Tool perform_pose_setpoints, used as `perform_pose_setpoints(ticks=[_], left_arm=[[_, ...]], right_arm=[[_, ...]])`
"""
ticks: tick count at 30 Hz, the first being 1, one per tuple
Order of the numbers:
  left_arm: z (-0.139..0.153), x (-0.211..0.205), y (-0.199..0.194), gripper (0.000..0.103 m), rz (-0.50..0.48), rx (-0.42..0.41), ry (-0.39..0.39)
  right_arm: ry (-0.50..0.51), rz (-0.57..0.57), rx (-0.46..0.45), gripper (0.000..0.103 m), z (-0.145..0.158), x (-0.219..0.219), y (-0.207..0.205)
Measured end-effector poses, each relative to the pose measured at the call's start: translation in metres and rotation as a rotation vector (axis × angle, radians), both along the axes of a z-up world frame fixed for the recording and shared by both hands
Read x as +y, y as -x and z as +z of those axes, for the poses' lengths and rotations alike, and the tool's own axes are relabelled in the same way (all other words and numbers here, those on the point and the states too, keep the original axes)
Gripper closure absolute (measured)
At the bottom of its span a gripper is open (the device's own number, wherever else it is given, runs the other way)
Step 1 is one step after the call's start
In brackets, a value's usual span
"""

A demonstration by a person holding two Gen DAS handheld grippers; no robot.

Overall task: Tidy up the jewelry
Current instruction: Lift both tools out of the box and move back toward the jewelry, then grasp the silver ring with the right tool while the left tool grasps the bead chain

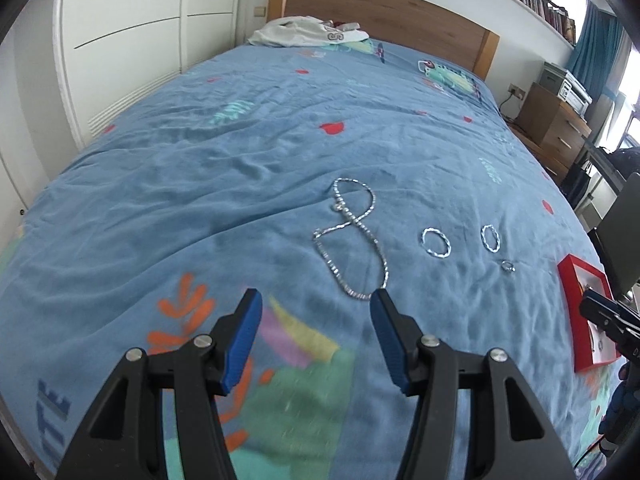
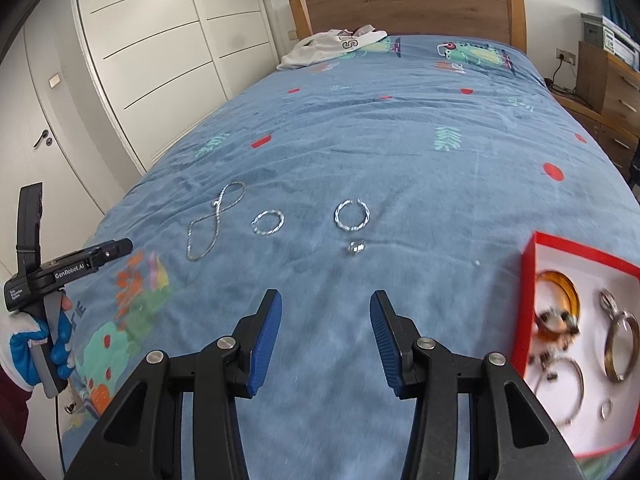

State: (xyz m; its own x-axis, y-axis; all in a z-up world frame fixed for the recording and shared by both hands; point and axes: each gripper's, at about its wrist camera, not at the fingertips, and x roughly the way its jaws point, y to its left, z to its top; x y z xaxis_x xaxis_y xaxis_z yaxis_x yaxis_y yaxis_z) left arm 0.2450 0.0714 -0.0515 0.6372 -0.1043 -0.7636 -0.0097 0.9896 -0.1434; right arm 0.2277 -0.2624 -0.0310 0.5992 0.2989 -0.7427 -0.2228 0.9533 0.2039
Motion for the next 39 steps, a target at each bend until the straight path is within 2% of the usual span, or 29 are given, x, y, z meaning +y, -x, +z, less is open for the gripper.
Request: perform_pose_setpoints(ticks=[6, 16, 20, 28, 31, 34, 36, 39], left_arm=[[-0.016, -0.016, -0.043, 0.049, -0.051, 0.012, 0.027], [-0.051, -0.040, -0.110, 0.049, -0.102, 0.055, 0.004], [-0.065, -0.038, -0.121, 0.049, -0.091, 0.058, 0.023], [-0.079, -0.041, -0.127, 0.051, -0.112, 0.036, 0.022], [-0.081, -0.042, -0.124, 0.056, -0.120, 0.022, 0.021], [-0.081, -0.045, -0.119, 0.069, -0.135, 0.009, 0.005], [-0.080, -0.049, -0.116, 0.082, -0.151, 0.005, -0.004], [-0.079, -0.052, -0.115, 0.093, -0.168, 0.007, 0.000]], right_arm=[[-0.015, 0.006, 0.011, 0.057, -0.016, 0.002, -0.036], [-0.031, 0.009, 0.041, 0.058, -0.047, 0.002, -0.080], [-0.038, 0.022, 0.060, 0.060, -0.061, 0.002, -0.092], [-0.042, 0.031, 0.079, 0.072, -0.086, 0.003, -0.098], [-0.050, 0.029, 0.075, 0.078, -0.089, 0.002, -0.099], [-0.052, 0.031, 0.070, 0.083, -0.091, 0.003, -0.100], [-0.052, 0.036, 0.066, 0.083, -0.092, 0.003, -0.101], [-0.050, 0.045, 0.062, 0.083, -0.093, 0.005, -0.102]])
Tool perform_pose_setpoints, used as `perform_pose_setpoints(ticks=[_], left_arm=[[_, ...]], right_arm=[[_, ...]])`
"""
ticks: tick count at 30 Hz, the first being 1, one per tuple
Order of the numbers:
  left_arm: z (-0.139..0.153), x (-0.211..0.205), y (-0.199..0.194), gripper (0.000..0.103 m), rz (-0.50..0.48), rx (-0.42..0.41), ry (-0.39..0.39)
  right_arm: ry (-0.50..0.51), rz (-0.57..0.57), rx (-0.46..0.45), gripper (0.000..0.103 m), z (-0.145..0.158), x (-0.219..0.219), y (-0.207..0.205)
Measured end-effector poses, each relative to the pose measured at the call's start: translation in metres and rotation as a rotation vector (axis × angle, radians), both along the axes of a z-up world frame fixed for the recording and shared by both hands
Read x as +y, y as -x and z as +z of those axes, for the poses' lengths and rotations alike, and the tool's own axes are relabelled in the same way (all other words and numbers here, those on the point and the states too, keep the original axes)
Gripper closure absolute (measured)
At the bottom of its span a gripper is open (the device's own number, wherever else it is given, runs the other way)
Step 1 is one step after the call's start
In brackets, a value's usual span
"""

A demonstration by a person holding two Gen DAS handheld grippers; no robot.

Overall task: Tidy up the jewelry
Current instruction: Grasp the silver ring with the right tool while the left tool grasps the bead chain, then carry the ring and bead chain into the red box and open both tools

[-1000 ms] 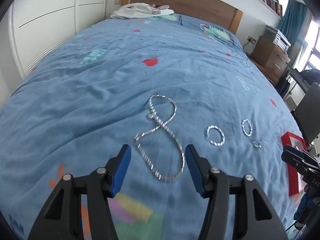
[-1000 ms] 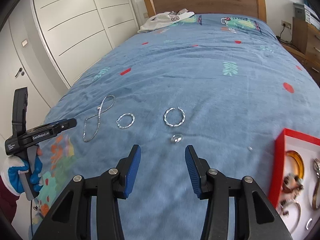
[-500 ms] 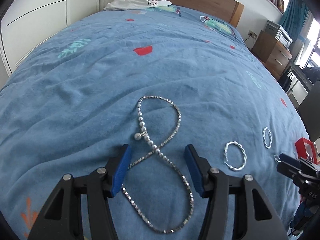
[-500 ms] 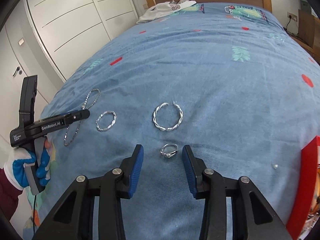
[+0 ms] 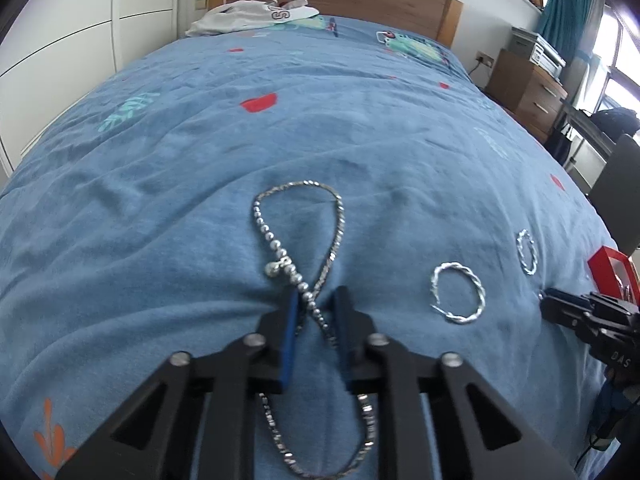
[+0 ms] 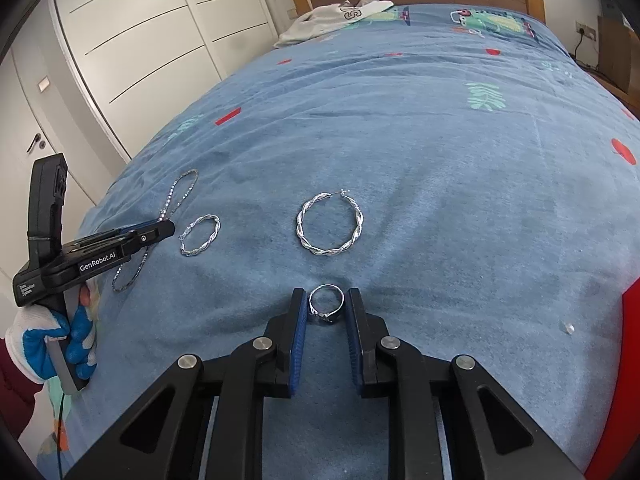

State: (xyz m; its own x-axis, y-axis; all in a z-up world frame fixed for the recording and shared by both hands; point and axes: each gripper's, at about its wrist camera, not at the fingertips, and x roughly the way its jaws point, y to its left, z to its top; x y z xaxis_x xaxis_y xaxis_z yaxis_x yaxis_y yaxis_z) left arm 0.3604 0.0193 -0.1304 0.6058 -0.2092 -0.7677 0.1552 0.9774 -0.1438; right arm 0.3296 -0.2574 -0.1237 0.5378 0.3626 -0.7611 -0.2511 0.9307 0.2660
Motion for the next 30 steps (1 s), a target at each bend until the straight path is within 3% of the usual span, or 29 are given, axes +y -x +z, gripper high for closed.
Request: perform_pose_setpoints(ticks=[3, 18, 30], left_arm=[[0.002, 0.000, 0.001, 0.098, -0.001, 0.003, 0.020], [0.031, -0.002, 0.023, 0.099, 0.005, -0.023, 0.051], [0.106, -0.024, 0.063, 0.099, -0.055, -0.103, 0.072]], right_arm=[[-0.003, 0.009, -0.004, 0.084, 0.001, 0.001, -0.001], [-0.035, 0.000, -0.060, 0.084, 0.025, -0.005, 0.018], [-0.054, -0.049, -0.111, 0.084, 0.077, -0.028, 0.066]])
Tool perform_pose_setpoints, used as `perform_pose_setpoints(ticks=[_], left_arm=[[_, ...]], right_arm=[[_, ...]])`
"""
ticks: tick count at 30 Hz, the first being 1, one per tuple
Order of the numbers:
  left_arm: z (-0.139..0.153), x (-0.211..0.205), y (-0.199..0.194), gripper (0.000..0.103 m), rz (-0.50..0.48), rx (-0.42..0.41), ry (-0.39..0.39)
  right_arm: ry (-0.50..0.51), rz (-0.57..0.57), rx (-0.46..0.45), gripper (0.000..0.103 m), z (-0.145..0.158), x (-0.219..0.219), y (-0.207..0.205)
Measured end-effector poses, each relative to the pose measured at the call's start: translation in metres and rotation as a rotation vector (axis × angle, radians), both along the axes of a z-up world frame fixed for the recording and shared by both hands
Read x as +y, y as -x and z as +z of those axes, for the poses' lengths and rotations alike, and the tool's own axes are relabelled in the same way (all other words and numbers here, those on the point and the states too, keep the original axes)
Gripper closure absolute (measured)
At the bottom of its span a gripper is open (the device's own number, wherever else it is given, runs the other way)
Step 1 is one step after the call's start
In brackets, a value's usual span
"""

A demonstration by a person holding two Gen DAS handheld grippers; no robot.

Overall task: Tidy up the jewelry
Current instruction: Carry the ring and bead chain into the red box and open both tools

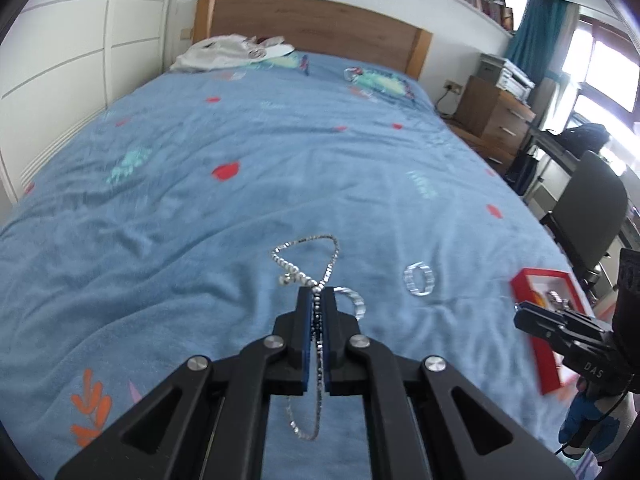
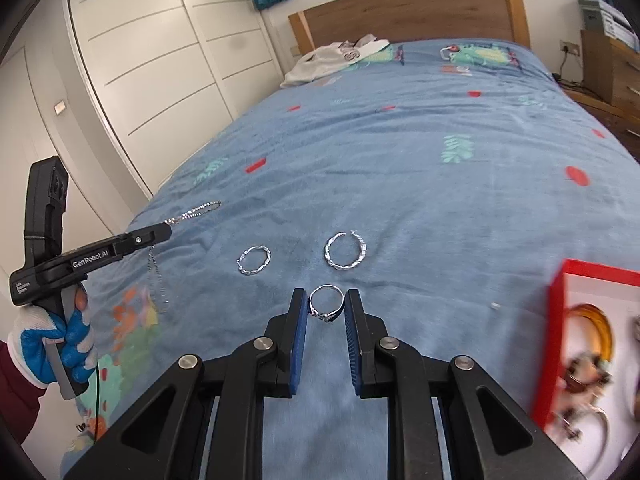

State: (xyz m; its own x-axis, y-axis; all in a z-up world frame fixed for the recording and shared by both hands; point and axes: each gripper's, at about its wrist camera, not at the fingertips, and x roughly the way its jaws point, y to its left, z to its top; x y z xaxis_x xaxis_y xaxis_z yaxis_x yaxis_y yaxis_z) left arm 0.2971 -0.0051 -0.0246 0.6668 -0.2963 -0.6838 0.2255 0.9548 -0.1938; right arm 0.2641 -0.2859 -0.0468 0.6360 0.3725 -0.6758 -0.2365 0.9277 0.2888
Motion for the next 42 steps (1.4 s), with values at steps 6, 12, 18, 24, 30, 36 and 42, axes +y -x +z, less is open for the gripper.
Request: perform_pose_setpoints(ticks=[6, 12, 18, 24, 30, 36, 42], left_arm=[[0.047, -0.043, 0.025, 0.099, -0.079, -0.060, 0.021], [0.085, -0.113, 0.045, 0.099, -0.193, -0.111, 0.061], [0.092, -0.197, 0.057, 0.099, -0.306, -0.109, 0.115], [0.068, -0.275, 0.062, 0.099, -0.396, -0.049, 0.134], [0.018, -0.336, 0.067, 0.099, -0.477, 0.045, 0.082], [-0.028, -0.362, 0.075, 0.099, -0.525, 0.117, 0.017], [-0.057, -0.365, 0.076, 0.099, -0.519, 0.167, -0.011]], right_arm=[[0.018, -0.069, -0.037, 0.084, 0.033, -0.041, 0.039], [0.065, -0.164, -0.070, 0.084, 0.061, -0.103, 0.081], [0.116, -0.248, -0.059, 0.084, 0.071, -0.167, 0.116], [0.133, -0.294, -0.018, 0.084, 0.056, -0.212, 0.132], [0.111, -0.305, 0.048, 0.084, 0.020, -0.234, 0.129], [0.097, -0.287, 0.110, 0.084, -0.013, -0.242, 0.122], [0.087, -0.274, 0.153, 0.084, -0.034, -0.245, 0.113]])
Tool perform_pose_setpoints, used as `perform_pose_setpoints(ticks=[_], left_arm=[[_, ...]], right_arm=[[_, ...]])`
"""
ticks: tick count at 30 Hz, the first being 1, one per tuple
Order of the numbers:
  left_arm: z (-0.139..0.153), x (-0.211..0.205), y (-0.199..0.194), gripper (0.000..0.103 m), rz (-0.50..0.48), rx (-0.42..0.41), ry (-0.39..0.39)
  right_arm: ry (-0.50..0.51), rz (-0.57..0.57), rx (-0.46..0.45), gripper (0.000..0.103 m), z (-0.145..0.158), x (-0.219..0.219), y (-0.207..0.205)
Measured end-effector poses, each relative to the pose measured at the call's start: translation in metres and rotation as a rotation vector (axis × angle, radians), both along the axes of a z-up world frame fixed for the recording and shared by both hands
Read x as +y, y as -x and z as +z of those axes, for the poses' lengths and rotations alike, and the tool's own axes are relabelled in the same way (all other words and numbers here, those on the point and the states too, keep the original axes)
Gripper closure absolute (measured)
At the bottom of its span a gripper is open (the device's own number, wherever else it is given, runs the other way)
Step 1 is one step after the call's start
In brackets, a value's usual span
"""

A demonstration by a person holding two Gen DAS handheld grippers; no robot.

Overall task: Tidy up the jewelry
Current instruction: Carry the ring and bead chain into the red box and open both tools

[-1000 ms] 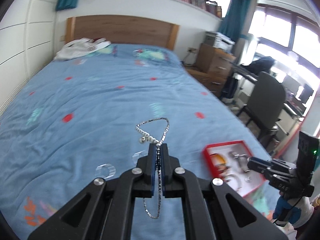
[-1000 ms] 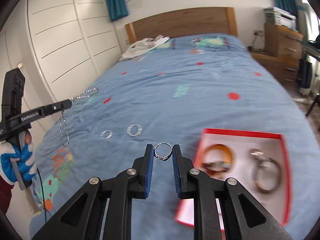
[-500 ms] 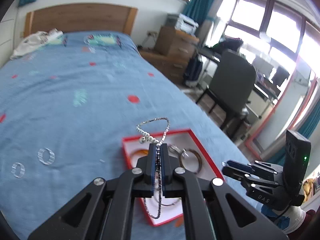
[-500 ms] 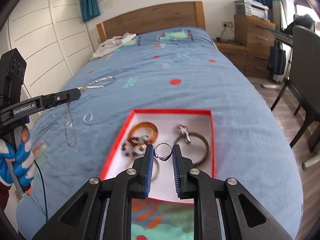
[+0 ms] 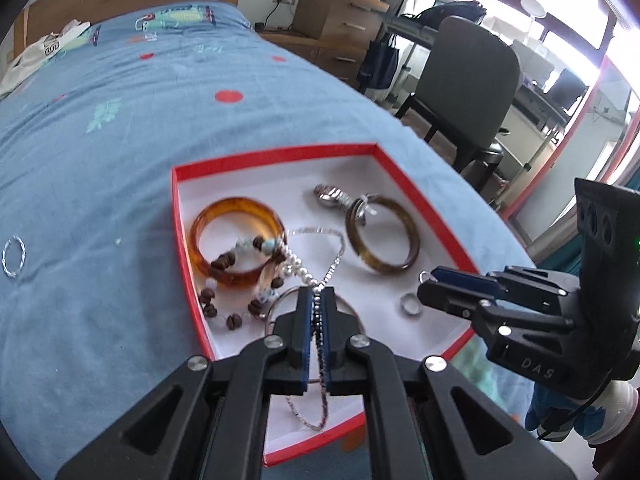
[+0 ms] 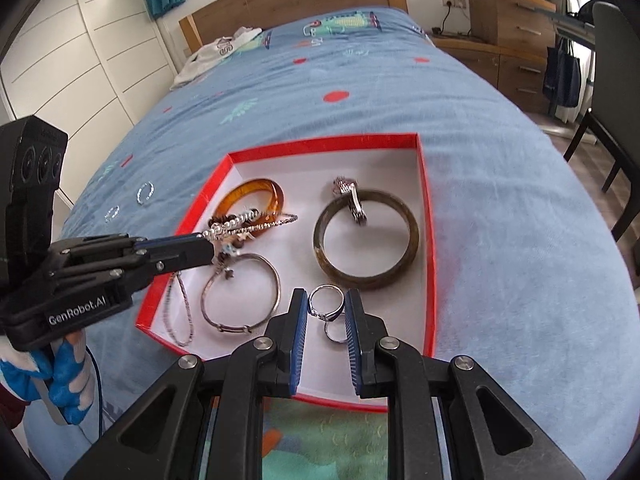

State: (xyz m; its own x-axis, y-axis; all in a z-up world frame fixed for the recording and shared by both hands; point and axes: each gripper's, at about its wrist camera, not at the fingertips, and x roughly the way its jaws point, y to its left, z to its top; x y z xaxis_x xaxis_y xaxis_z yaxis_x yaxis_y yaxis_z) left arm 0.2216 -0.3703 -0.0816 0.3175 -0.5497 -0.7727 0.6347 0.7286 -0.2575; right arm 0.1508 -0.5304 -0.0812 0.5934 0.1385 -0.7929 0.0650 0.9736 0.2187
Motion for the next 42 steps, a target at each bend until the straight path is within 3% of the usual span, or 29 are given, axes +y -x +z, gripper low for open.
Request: perform_pose_setpoints(ticks=[11, 22, 32, 37, 42], left_arm=[[-0.023, 0.006, -0.005, 0.099, 0.030, 0.034, -0.027], [-0.026, 0.005, -0.006, 0.099, 0.026, 0.037, -0.025], [-0.027, 0.002, -0.007, 0.097, 0.032, 0.042, -0.071], [-0.025, 0.000, -0.009, 0.090, 0.021, 0.075, -0.076], [-0.018, -0.003, -0.003, 0.069, 0.017, 0.057, -0.093]], right_arm=[[0.026, 0.012, 0.029, 0.084, -0.014, 0.001, -0.013], [0.118, 0.141, 0.146, 0.084, -0.022, 0.008, -0.026], [0.118, 0.145, 0.151, 0.079, -0.019, 0.011, -0.026], [0.101, 0.136, 0.124, 0.077, -0.007, 0.013, -0.020], [0.098, 0.112, 0.069, 0.077, 0.016, 0.012, -0.002]])
